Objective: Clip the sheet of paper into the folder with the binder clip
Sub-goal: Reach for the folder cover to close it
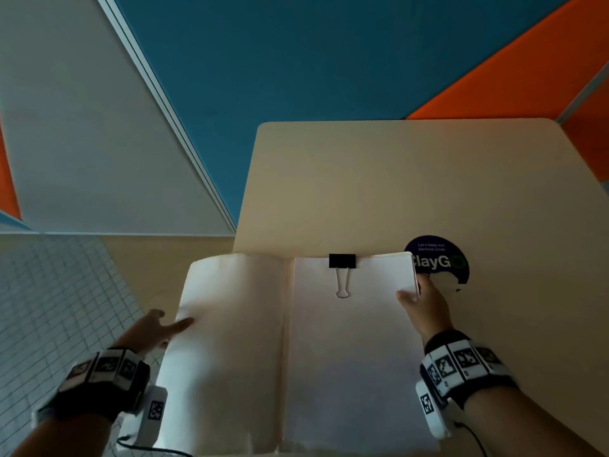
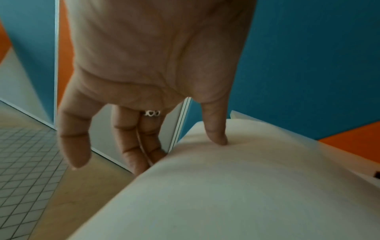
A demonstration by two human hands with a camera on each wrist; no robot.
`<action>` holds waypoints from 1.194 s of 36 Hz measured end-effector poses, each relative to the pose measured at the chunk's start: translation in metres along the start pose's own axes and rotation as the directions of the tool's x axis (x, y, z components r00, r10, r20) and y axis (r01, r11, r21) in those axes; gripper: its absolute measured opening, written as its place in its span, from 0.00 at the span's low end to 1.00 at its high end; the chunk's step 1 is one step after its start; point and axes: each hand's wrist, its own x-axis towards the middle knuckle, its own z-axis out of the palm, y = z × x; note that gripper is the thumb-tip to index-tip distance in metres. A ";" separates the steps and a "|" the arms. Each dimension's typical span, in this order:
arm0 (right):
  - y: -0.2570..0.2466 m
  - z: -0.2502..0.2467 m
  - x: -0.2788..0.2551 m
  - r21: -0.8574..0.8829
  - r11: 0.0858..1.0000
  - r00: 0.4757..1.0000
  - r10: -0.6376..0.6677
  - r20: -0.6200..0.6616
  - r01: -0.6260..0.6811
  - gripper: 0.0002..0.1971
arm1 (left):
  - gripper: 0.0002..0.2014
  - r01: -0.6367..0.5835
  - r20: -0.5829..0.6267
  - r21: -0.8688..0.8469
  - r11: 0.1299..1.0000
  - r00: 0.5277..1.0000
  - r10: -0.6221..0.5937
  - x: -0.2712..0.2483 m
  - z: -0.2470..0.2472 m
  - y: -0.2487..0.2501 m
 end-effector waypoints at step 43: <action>0.076 -0.032 -0.076 -0.027 0.997 0.993 -0.068 -0.096 0.066 0.25 | 0.24 -0.755 0.173 0.168 0.633 0.655 0.736 -0.135 0.167 0.136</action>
